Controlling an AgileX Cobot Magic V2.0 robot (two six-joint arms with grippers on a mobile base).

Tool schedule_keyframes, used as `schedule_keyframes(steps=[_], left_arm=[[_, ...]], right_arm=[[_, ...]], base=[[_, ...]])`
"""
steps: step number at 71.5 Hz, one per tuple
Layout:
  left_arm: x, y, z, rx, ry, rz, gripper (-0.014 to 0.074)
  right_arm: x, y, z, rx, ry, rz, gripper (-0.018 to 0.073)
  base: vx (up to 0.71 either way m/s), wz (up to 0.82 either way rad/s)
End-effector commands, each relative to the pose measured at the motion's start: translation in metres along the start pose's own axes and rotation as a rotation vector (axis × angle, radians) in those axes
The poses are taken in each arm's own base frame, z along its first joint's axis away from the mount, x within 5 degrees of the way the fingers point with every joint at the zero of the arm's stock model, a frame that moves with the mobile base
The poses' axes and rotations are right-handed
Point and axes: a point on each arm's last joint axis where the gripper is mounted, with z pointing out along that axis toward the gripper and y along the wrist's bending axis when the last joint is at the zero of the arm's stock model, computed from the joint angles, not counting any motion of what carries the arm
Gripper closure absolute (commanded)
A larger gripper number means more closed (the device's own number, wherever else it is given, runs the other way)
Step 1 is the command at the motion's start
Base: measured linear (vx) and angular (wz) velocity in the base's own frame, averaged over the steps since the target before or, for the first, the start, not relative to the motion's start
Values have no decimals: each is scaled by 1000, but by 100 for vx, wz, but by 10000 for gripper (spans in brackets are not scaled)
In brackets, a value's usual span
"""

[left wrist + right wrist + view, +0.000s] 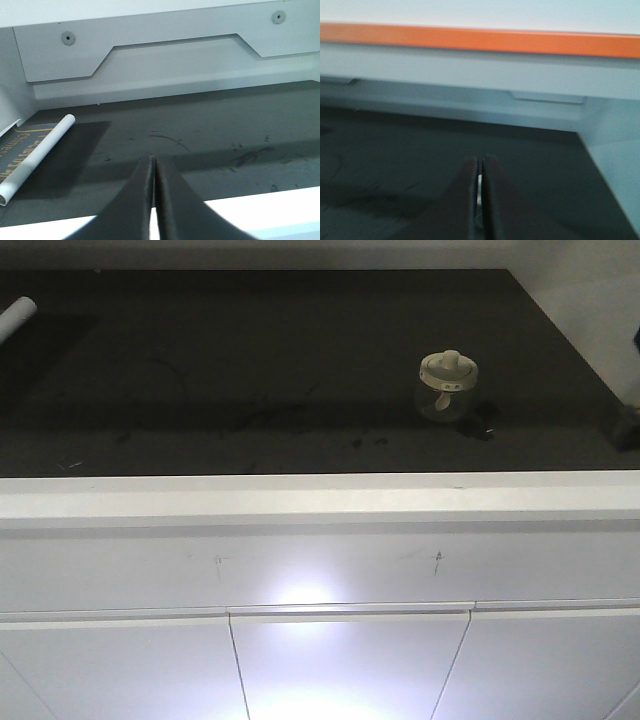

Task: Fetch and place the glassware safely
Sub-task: 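Release the handle and move the right gripper toward the glass jar, then lower the open right gripper around the jar's cream lid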

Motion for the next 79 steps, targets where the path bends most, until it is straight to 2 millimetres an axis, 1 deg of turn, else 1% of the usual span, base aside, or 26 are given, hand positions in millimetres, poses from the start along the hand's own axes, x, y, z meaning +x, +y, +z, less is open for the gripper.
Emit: schedule_keyframes(steps=[1,8,19,26,38,48,59,61,68,72,79], left_arm=[[-14,1,0,-5,-92,-11,603],[-14,1,0,-5,-92,-11,603],[-14,1,0,-5,-92,-11,603],[-14,1,0,-5,-92,-11,603],[-14,1,0,-5,-92,-11,603],[-14,1,0,-5,-92,-12,603],[-14,1,0,-5,-92,-12,603],[-14,1,0,-5,-92,-12,603],[-14,1,0,-5,-92,-12,603],[-14,1,0,-5,-92,-12,603],[-14,1,0,-5,-92,-12,603]], right_arm=[[-7,9,0,-56,-74,-34,563],[0,9,5,-60,-47,-30,563],[3,10,11,-68,-47,-29,563],[8,12,21,-81,-47,-26,563],[26,17,49,-117,-43,-1,563],[46,20,76,-122,-70,78,563],[68,17,102,-67,-137,78,563],[73,16,108,-48,-128,84,563],[82,13,127,0,-99,64,563],[81,13,138,3,-106,25,563],[79,12,162,2,-98,17,561]], base=[[0,0],[0,0],[0,0],[0,0],[0,0],[0,0],[0,0],[0,0],[0,0],[0,0],[0,0]])
